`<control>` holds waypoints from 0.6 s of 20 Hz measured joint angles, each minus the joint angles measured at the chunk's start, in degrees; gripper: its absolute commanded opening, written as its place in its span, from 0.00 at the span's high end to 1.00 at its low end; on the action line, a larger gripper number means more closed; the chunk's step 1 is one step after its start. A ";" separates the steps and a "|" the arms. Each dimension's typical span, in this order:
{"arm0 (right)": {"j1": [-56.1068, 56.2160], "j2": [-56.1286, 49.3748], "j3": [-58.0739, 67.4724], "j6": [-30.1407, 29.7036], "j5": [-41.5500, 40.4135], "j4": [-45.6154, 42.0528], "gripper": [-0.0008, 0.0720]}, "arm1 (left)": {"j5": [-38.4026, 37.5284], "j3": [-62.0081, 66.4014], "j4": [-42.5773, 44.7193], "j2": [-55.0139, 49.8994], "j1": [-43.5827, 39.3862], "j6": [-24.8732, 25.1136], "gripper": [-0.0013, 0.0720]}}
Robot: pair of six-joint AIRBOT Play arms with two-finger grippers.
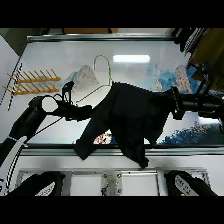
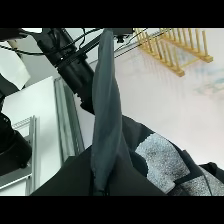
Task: Fold the clothes and pants, and hang the long-sleeved shirts on hangers.
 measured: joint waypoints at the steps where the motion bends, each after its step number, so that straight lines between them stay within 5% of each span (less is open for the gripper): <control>1: 0.02 0.04 0.00 0.52 0.02 -0.50 0.98 | 0.00 0.00 0.13 0.00 0.90 0.35 0.97; 12: 0.09 0.07 -0.17 1.90 1.01 -8.72 0.98 | -0.22 0.02 0.52 4.33 10.05 4.04 0.97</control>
